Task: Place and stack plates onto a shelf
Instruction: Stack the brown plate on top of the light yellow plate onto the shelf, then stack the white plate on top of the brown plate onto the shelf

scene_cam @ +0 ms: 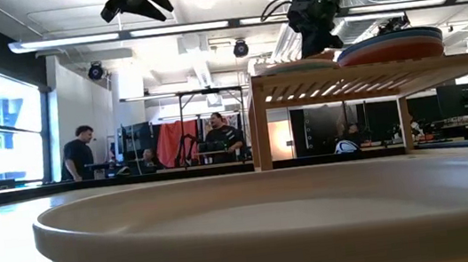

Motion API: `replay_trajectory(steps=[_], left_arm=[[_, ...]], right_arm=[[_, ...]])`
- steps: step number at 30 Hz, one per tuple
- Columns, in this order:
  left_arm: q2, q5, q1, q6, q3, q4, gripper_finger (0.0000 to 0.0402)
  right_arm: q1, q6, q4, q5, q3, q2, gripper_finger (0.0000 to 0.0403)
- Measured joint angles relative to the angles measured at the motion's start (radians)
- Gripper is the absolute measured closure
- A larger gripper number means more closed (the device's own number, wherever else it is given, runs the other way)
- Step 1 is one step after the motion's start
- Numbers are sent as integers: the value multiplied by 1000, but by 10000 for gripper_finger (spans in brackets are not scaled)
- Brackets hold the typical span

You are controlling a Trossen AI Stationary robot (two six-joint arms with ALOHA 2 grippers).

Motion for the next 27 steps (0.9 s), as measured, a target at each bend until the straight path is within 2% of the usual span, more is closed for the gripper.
replay_trajectory(steps=[5, 13, 17, 21, 27], left_arm=[[0, -3, 0, 0, 0, 0, 287], [0, -3, 0, 1, 0, 0, 287], [4, 5, 0, 2, 0, -9, 287], [10, 78, -4, 0, -5, -38, 287], [12, 138, -50, -108, -80, -44, 287]], right_arm=[[-3, 0, -1, 3, 0, 0, 295], [4, 7, -26, -13, 0, -11, 293], [22, 8, -41, -69, 0, -39, 293], [64, 9, -71, -122, 0, -75, 293], [184, 9, -121, -124, 0, -121, 293]])
